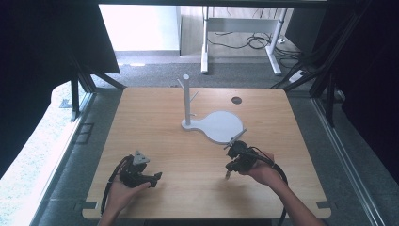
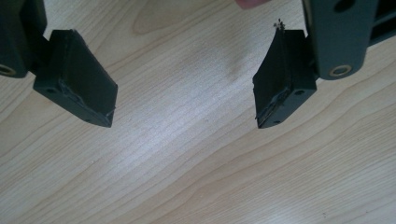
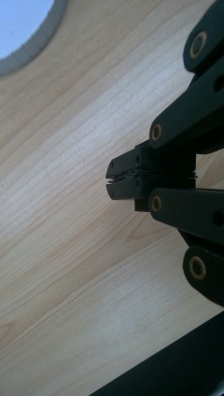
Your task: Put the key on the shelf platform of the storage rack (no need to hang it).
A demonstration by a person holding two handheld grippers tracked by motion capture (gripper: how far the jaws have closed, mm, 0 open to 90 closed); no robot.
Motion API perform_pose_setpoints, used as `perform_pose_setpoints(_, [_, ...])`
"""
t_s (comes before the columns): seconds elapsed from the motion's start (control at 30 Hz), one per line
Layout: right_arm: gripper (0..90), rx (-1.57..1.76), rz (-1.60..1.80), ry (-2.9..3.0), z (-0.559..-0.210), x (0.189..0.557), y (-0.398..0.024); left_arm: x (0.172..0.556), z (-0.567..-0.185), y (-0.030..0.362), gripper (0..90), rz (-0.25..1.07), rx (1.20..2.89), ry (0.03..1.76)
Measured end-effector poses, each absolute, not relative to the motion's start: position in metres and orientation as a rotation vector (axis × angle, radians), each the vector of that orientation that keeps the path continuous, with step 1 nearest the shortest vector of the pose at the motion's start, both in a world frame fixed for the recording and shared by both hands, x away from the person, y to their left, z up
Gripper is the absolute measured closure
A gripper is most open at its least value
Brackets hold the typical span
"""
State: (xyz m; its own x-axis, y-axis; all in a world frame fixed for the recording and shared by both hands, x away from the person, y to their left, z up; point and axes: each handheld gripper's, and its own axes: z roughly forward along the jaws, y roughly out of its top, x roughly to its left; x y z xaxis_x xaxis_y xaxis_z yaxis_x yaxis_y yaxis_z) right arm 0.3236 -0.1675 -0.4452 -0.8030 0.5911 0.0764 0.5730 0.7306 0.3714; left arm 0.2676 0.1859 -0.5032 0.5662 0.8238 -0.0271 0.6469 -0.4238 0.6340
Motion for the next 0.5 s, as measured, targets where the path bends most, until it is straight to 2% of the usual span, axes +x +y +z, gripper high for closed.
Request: perform_pose_setpoints(0.5, [89.5, 0.970, 0.630, 2.850, -0.430, 0.325, -0.177, 0.268, -0.504, 0.185, 22.0, 0.385, 2.207, 1.167])
